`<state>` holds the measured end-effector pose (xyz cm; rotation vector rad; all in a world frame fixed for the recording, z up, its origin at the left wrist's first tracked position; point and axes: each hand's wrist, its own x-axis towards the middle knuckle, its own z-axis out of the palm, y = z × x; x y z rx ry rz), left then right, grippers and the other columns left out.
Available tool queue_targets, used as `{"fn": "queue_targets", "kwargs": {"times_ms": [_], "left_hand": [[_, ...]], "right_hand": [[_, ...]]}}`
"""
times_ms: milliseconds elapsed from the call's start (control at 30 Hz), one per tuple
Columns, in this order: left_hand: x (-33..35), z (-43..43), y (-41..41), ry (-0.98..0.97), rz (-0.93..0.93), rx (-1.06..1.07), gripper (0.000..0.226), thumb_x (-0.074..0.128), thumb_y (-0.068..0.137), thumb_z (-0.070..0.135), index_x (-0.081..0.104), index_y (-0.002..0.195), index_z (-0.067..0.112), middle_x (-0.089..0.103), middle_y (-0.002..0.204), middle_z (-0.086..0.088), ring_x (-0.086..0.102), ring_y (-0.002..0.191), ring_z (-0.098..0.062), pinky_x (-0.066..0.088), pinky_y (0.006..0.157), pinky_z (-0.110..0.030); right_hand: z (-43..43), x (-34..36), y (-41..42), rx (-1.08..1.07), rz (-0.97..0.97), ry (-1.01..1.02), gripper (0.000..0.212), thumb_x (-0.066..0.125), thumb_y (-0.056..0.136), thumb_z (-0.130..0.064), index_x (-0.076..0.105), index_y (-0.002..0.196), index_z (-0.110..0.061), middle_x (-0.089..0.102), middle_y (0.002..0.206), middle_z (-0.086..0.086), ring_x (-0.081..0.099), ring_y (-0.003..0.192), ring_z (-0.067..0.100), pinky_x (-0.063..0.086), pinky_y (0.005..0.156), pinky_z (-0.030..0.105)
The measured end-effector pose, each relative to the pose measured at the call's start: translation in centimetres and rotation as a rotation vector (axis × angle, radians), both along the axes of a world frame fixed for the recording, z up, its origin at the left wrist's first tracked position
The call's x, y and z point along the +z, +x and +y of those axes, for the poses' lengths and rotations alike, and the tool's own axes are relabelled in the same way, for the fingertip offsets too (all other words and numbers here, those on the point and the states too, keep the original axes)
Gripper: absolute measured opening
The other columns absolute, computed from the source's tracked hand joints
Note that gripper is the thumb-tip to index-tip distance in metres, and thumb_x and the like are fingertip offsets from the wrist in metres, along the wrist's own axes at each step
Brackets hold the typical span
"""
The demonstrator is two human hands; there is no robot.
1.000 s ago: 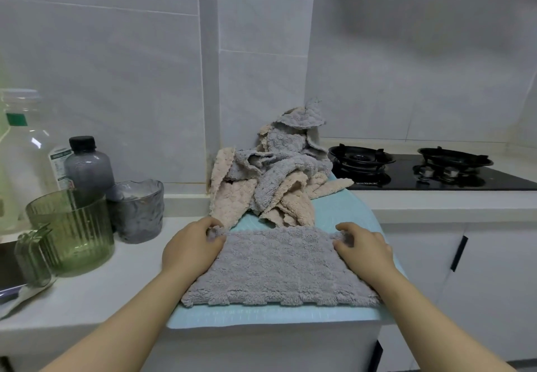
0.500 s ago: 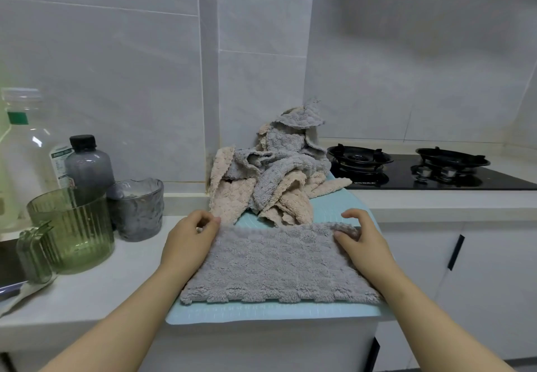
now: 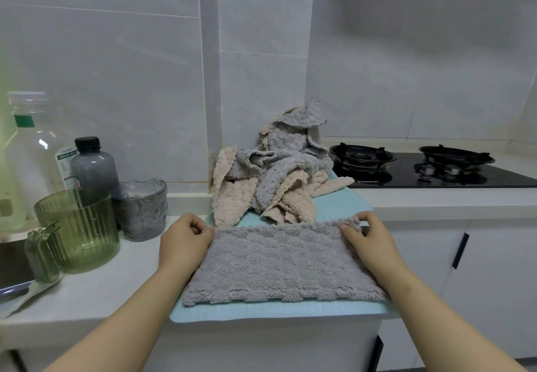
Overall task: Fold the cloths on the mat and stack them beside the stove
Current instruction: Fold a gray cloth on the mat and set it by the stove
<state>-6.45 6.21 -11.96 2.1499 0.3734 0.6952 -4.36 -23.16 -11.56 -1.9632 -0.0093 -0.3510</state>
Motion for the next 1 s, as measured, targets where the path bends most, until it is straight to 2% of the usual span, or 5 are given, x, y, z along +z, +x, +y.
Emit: {"fn": "queue_targets", "kwargs": {"times_ms": [133,367,533,800,1000], "left_hand": [[-0.1,0.0,-0.1,0.015,0.057,-0.070,0.009,0.066,0.080,0.018,0.058,0.076,0.018,0.061,0.074,0.002,0.054,0.071,-0.014,0.036,0.056,-0.021],[-0.3,0.3,-0.1,0.041,0.044,-0.111,0.018,0.064,0.081,0.008,0.054,0.072,0.022,0.059,0.073,0.003,0.051,0.065,-0.010,0.034,0.055,-0.019],[-0.3,0.3,-0.1,0.012,0.039,-0.076,0.014,0.061,0.082,0.006,0.055,0.082,0.018,0.055,0.075,0.006,0.051,0.067,-0.009,0.033,0.055,-0.015],[0.7,0.9,-2.1,-0.193,0.103,-0.309,0.055,0.065,0.086,0.021,0.039,0.134,0.021,0.039,0.138,-0.002,0.046,0.120,-0.020,0.038,0.092,-0.031],[1.4,-0.9,-4.7,0.362,0.082,-0.560,0.046,0.049,0.095,0.035,0.037,0.139,0.030,0.029,0.149,0.009,0.029,0.135,-0.007,0.023,0.105,-0.019]], "right_hand": [[-0.1,0.0,-0.3,0.097,-0.011,-0.076,0.017,0.063,0.087,-0.017,0.056,0.089,-0.033,0.054,0.070,0.000,0.043,0.052,0.012,0.034,0.047,0.018],[-0.1,0.1,-0.1,-0.029,-0.013,-0.263,0.005,0.063,0.085,-0.017,0.058,0.083,-0.018,0.058,0.073,-0.004,0.052,0.071,0.018,0.036,0.056,0.026],[0.0,0.1,0.5,-0.073,0.077,-0.251,0.025,0.061,0.088,-0.018,0.054,0.112,-0.014,0.059,0.080,0.004,0.053,0.071,0.023,0.040,0.064,0.030],[-0.4,1.7,-1.5,0.027,0.253,-0.136,0.058,0.054,0.092,-0.026,0.026,0.141,-0.018,0.058,0.085,0.004,0.052,0.058,0.019,0.039,0.049,0.027],[-0.6,2.1,-3.2,-0.022,0.381,-0.569,0.040,0.057,0.083,-0.039,0.041,0.110,-0.015,0.057,0.083,-0.003,0.057,0.085,0.021,0.046,0.082,0.033]]}}
